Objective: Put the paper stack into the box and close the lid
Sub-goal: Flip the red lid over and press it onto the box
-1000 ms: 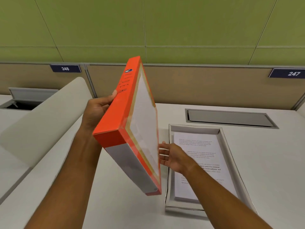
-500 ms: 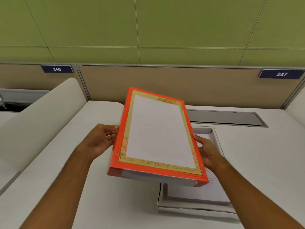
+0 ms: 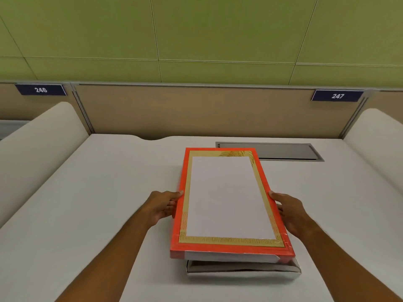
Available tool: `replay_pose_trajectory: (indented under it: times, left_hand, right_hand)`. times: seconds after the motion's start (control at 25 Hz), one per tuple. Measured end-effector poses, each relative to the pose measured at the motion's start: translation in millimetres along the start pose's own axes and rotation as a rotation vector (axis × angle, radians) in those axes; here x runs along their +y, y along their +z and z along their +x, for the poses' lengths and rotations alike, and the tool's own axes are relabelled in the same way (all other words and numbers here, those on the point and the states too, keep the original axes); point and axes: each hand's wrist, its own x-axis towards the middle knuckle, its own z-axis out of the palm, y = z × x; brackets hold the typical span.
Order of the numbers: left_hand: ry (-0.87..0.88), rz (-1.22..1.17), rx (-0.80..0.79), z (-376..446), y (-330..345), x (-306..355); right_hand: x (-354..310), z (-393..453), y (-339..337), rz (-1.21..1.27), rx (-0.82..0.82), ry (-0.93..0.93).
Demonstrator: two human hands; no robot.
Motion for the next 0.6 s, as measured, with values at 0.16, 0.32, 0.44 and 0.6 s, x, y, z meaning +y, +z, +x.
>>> replay_pose_trajectory:
  times: [0.16,0.32,0.44,0.6]
  left_hand:
    - [-0.018,0.017,0.031,6,19,-14]
    - [-0.062,0.034,0.037,7,29,-28]
    - [-0.076,0.037,0.036,6,33,-34]
    - [-0.095,0.033,0.02,7,34,-33]
  right_hand:
    - [7,-1,-16,-0.056,0.048,-0.008]
    - [12,1,-24,-0.123,0.062,0.023]
    - [17,1,-27,-0.143,0.048,0.061]
    - [14,4,-30,-0.173,0.008,0.115]
